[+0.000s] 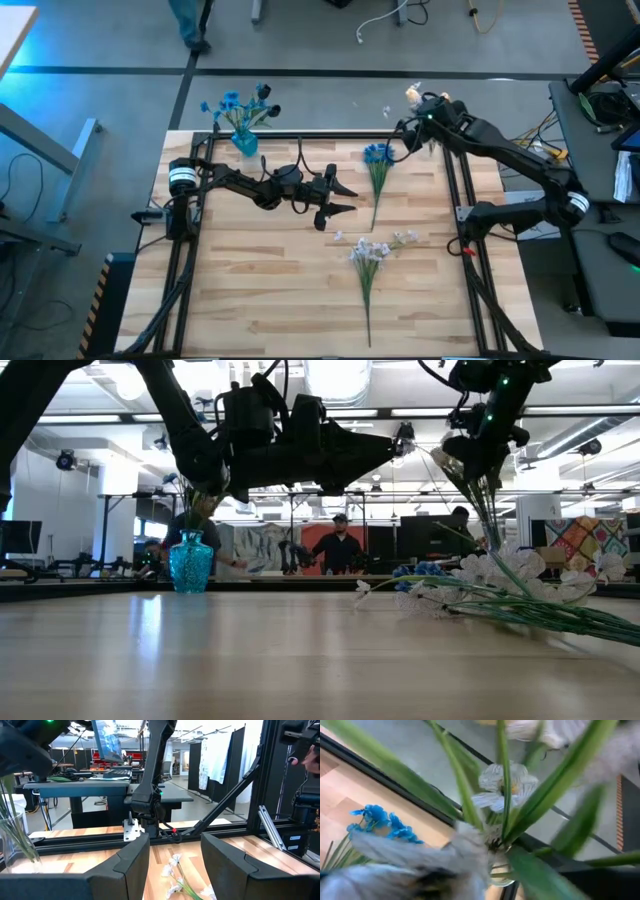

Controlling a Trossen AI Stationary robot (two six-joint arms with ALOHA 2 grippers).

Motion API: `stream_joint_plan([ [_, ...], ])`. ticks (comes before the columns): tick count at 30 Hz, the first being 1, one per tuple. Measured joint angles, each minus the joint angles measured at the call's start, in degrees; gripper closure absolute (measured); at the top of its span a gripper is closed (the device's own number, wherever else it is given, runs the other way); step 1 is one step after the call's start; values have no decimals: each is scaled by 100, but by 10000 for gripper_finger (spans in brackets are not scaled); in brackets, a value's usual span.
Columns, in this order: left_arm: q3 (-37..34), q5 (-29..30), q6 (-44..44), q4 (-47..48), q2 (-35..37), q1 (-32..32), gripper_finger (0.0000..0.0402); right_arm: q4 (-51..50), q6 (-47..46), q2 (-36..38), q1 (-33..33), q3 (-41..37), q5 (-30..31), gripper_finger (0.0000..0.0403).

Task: Sort flowers into vase by color
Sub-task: Put the top white flowers into the transparent vase

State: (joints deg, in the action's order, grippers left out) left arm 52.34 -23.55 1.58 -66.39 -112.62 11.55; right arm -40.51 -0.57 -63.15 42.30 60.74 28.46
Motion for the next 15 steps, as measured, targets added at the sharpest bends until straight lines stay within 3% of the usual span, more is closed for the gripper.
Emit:
stream_joint_plan([
  [6, 0, 0, 0, 0, 0, 0, 238, -1, 175, 120, 0, 70, 2, 382],
  [15, 0, 0, 0, 0, 0, 2, 238, -473, 25, 199, 0, 80, 1, 384],
])
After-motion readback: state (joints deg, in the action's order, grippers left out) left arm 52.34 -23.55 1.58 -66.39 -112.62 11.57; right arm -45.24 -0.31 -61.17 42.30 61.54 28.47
